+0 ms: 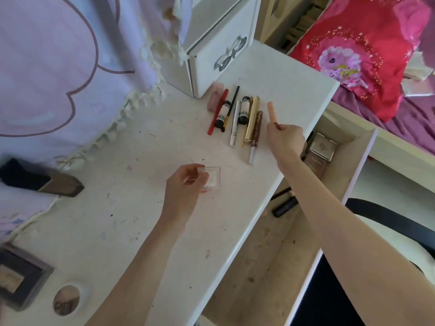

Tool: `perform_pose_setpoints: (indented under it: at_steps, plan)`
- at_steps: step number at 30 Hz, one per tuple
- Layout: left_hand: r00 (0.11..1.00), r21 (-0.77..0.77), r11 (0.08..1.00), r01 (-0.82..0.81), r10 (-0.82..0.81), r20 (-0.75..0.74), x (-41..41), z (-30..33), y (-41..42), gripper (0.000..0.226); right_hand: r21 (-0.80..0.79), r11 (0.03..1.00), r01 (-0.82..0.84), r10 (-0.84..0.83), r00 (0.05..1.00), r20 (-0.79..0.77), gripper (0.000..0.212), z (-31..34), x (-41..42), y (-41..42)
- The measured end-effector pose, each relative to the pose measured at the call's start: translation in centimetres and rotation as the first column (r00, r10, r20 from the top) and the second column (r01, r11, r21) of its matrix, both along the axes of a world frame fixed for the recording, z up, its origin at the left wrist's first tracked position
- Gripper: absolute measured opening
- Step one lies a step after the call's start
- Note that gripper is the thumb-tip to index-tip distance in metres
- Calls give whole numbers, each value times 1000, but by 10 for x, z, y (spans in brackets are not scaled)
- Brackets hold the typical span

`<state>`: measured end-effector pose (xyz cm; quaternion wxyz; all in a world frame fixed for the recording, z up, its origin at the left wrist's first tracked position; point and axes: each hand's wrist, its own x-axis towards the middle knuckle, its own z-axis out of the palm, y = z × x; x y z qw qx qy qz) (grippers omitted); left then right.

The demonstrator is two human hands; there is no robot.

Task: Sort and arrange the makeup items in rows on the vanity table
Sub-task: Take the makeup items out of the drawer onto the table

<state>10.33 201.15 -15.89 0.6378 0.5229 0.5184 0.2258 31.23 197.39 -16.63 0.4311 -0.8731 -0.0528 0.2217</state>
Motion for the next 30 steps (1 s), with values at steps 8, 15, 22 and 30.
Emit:
perform_pose_setpoints:
  at_steps: [8, 15, 22, 30]
  plan:
    - [1000, -26, 1000, -15, 15, -5, -5, 0, -6, 17, -28, 975, -220, 222, 964, 143, 27, -6, -21, -15]
    - [999, -5, 999, -37, 37, -10, -13, 2, -4, 20, -290, 902, -321, 420, 811, 408, 31, -14, -36, -31]
    - [982, 160, 982, -103, 126, -142, -47, 5, 24, 17, -335, 850, -405, 516, 766, 383, 43, -19, -50, -36]
    - [918, 337, 902, -269, 346, -194, -79, -1, 88, 12, -409, 728, -550, 676, 476, 562, 44, -11, -118, -25]
